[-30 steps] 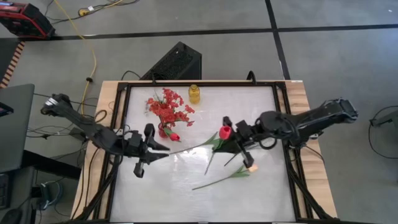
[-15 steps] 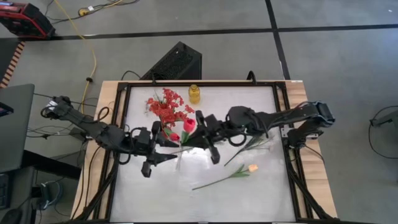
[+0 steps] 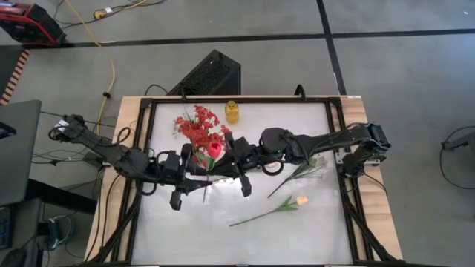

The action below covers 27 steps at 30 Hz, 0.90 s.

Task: Sort flowers into vase by color
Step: Put the red tulip into the red flower vase

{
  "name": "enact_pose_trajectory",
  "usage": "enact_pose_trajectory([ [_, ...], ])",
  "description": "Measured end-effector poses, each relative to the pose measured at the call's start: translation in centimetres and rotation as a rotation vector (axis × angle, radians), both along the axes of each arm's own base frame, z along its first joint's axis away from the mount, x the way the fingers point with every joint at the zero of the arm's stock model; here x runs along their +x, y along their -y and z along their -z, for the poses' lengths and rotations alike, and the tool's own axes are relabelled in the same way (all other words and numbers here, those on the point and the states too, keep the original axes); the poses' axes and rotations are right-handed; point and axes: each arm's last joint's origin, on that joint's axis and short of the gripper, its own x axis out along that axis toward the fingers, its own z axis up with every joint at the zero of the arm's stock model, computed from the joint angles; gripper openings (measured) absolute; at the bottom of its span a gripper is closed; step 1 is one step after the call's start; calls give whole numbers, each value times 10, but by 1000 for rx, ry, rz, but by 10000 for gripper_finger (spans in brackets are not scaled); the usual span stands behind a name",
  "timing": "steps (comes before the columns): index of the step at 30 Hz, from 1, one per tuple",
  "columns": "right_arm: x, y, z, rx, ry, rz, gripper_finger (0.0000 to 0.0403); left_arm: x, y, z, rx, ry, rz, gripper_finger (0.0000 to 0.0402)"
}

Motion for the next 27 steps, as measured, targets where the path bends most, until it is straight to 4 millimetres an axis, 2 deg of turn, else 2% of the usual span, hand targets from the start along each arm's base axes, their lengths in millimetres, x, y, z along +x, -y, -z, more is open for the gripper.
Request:
enact_pose_trajectory([
  [5,-1,3,-1,0,-4,-1,43,0,2,1,28,-8,66,18],
  [6,-1,3,-1,0,-3,0,48,0,2,1,28,-8,70,11],
  [11,-1,3,-1,21,-11,-2,86,-1,2,0,25,-2,67,2],
  [17,-5,4,-6,35,-6,-21,164,-6,-1,-5,49,26,70,1],
  [22,-21,12,-23,46,8,-13,225,-26,-12,-22,88,105,33,0],
  [27,-42,19,-32,35,-86,1,247,-52,-28,-39,164,180,-97,0],
])
